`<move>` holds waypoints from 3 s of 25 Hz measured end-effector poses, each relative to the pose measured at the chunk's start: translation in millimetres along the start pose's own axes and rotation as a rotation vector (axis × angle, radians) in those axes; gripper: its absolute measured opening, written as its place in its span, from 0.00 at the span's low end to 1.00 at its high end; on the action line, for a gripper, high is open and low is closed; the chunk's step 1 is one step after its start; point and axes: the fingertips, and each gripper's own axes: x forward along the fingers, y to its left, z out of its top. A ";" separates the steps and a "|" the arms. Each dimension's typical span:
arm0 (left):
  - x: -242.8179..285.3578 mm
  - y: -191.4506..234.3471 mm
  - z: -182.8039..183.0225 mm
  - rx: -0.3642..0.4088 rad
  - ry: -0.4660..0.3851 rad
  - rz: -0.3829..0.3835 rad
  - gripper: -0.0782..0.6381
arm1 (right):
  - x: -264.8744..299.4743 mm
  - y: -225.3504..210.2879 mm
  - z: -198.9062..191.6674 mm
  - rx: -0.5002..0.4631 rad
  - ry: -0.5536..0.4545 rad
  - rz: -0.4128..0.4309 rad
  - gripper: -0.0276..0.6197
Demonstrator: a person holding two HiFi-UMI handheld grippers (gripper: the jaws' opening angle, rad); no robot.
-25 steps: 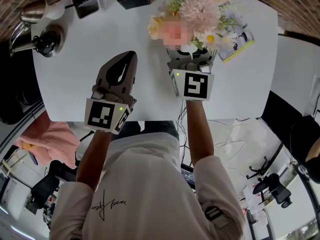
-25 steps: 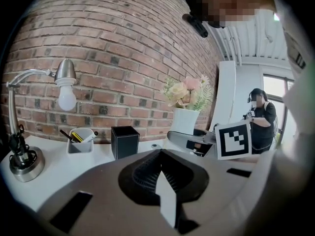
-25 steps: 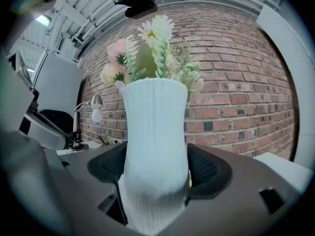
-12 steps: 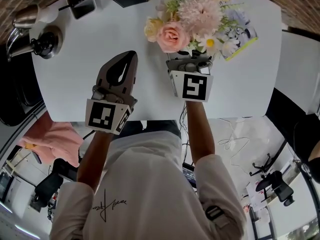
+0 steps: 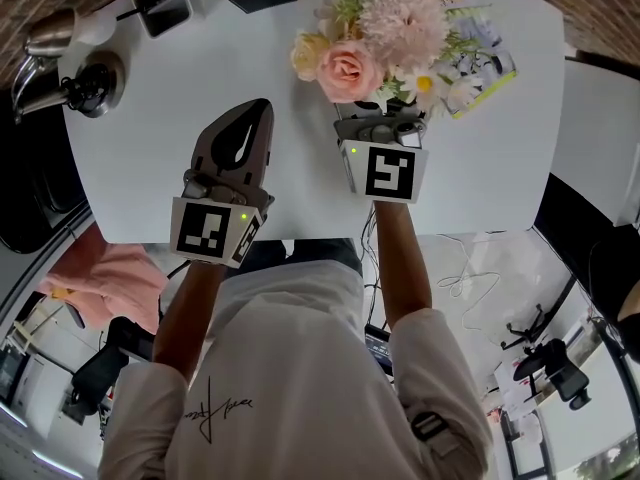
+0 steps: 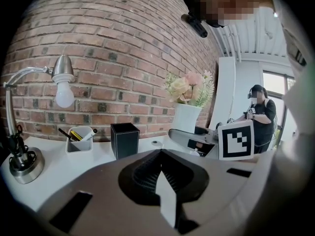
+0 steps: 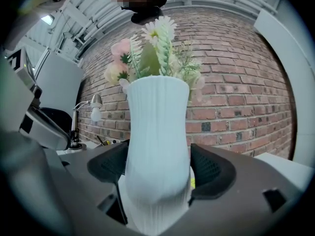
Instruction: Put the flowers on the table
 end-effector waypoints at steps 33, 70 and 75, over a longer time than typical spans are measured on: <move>-33.5 -19.1 28.6 0.029 -0.070 -0.033 0.12 | -51.3 19.8 17.6 0.014 0.050 0.013 0.66; -108.5 -28.0 47.7 -0.016 -0.142 -0.159 0.12 | -148.7 88.2 63.1 0.043 0.115 -0.087 0.28; -118.0 -36.9 46.4 -0.002 -0.140 -0.196 0.12 | -158.7 95.4 71.6 0.053 0.119 -0.095 0.27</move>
